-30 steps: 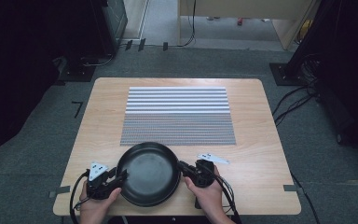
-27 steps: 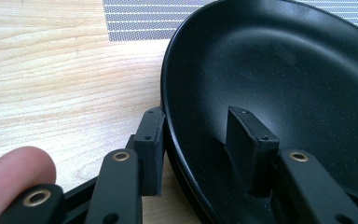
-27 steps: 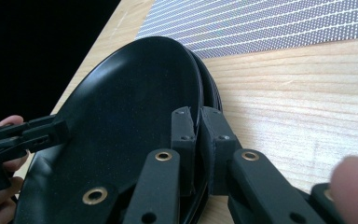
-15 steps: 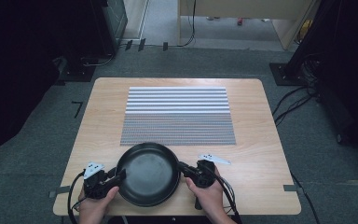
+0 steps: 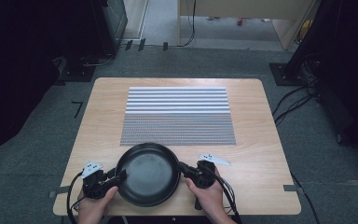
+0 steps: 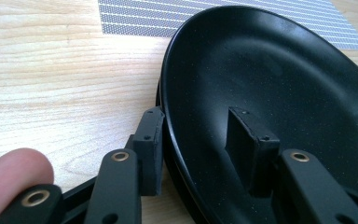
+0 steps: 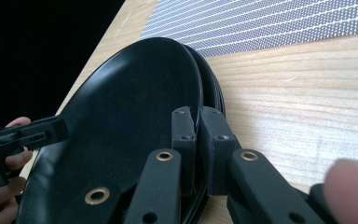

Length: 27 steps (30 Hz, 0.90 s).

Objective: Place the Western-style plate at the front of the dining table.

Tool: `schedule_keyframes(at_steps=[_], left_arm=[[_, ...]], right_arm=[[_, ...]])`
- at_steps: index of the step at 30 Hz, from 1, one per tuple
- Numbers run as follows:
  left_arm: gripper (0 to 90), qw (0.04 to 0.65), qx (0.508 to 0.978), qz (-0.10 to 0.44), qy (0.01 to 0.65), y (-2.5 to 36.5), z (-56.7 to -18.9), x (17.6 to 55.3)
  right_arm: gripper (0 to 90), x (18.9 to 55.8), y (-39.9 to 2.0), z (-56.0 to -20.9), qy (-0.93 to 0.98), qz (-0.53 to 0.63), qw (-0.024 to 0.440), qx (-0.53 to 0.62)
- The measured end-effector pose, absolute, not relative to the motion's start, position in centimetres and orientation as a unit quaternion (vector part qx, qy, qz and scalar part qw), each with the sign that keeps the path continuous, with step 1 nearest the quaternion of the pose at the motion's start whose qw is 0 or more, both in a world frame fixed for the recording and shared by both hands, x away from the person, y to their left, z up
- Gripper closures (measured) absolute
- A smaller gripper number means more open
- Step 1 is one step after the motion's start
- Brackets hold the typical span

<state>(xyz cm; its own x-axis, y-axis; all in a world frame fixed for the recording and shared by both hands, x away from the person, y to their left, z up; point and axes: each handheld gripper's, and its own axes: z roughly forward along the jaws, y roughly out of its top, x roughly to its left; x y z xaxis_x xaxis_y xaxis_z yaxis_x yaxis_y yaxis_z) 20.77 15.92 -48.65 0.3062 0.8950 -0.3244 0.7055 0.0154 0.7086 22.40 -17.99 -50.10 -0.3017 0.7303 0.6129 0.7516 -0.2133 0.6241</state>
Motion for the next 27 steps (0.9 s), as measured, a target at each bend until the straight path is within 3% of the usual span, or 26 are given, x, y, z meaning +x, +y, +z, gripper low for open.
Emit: schedule_keyframes(at_steps=[21, 27], left_arm=[[60.0, 0.449, 0.655, 0.087, 0.602, 17.7, -48.2, 20.9], [53.3, 0.439, 0.662, 0.093, 0.6, 17.6, -48.1, 20.9]], right_arm=[[82.5, 22.5, -17.3, -50.7, -0.63, -0.507, 0.054, -0.585], [81.5, 22.7, -16.8, -50.6, -0.641, -0.503, 0.036, -0.578]])
